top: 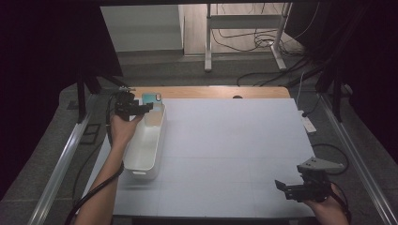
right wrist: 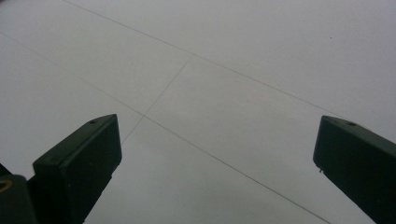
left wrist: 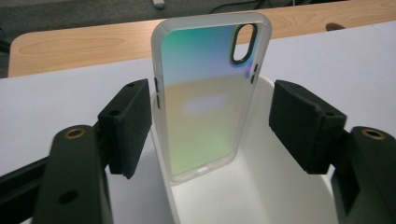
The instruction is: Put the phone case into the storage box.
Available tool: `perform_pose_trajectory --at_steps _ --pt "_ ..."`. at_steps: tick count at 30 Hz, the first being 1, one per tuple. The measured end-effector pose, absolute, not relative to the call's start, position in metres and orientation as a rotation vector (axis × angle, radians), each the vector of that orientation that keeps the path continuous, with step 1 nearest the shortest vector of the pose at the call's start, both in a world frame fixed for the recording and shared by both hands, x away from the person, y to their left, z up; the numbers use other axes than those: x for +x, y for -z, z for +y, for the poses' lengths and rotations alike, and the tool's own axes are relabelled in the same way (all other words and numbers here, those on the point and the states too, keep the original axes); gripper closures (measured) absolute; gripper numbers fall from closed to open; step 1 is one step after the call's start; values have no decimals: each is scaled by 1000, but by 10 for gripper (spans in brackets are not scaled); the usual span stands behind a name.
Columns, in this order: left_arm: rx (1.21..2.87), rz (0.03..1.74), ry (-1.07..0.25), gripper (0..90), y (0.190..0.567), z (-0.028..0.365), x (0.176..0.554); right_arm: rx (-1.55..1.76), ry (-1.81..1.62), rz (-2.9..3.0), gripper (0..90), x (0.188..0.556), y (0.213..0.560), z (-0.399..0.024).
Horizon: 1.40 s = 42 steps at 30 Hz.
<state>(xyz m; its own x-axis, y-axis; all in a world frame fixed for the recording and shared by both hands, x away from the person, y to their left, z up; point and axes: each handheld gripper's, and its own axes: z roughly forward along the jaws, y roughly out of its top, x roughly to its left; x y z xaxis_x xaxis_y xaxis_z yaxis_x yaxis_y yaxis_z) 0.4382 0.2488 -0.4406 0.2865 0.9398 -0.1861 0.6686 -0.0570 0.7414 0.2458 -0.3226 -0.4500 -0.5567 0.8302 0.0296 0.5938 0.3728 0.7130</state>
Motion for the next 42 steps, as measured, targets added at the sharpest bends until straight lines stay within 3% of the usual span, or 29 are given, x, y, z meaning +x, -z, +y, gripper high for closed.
perform_pose_trajectory --at_steps 25,42 --pt "1805 1344 -355 57 433 251 425 1252 -996 2301 7 246 450 -324" --pt "1891 1240 -380 0 430 240 413 1275 -999 2282 0 246 450 -325"
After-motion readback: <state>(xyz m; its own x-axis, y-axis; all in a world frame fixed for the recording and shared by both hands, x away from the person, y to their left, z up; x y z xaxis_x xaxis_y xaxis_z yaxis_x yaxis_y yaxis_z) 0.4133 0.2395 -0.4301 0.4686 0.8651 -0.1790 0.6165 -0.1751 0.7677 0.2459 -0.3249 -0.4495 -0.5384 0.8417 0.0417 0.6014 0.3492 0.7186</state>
